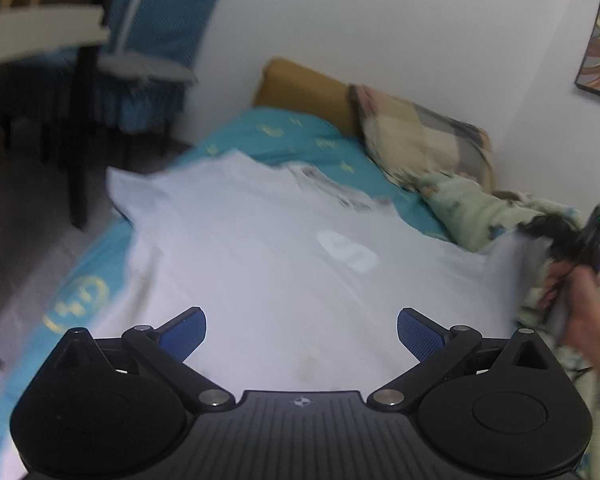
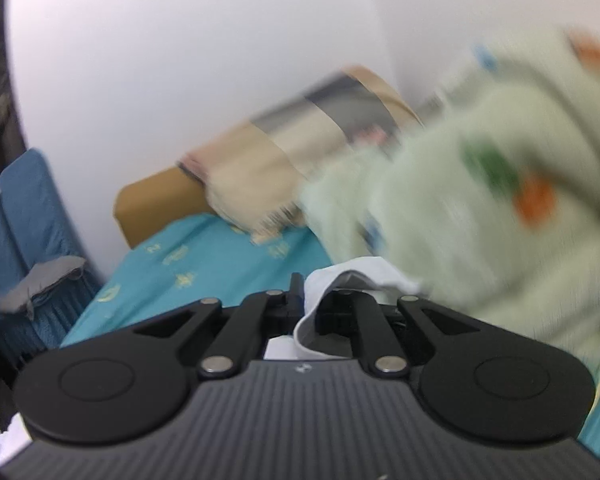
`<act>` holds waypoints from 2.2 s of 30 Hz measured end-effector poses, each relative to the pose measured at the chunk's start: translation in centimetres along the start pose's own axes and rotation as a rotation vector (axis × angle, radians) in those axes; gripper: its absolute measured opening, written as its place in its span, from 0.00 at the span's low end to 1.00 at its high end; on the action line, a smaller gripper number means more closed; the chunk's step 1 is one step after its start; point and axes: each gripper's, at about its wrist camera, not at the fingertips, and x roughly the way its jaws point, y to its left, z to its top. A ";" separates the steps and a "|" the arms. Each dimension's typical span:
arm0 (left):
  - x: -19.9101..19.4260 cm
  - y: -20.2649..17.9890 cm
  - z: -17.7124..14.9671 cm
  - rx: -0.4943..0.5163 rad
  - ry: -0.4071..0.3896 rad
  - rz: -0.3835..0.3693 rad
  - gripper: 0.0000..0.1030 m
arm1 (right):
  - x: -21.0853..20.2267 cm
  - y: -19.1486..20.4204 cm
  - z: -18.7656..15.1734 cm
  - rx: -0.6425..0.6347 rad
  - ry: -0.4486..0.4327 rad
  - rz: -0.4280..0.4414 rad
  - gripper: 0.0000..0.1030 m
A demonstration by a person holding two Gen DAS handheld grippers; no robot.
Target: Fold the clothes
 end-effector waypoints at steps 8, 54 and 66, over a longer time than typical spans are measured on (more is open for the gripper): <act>-2.2 5.2 3.9 0.012 -0.113 0.089 1.00 | 1.8 17.6 1.3 -0.276 0.027 0.075 0.07; -4.8 -3.4 -5.2 0.212 0.075 -0.089 0.98 | -36.5 3.7 -8.3 0.079 0.037 0.153 0.87; -2.2 -15.6 -11.4 0.198 0.340 -0.397 0.80 | -37.4 -10.2 -8.3 0.473 -0.045 0.045 0.89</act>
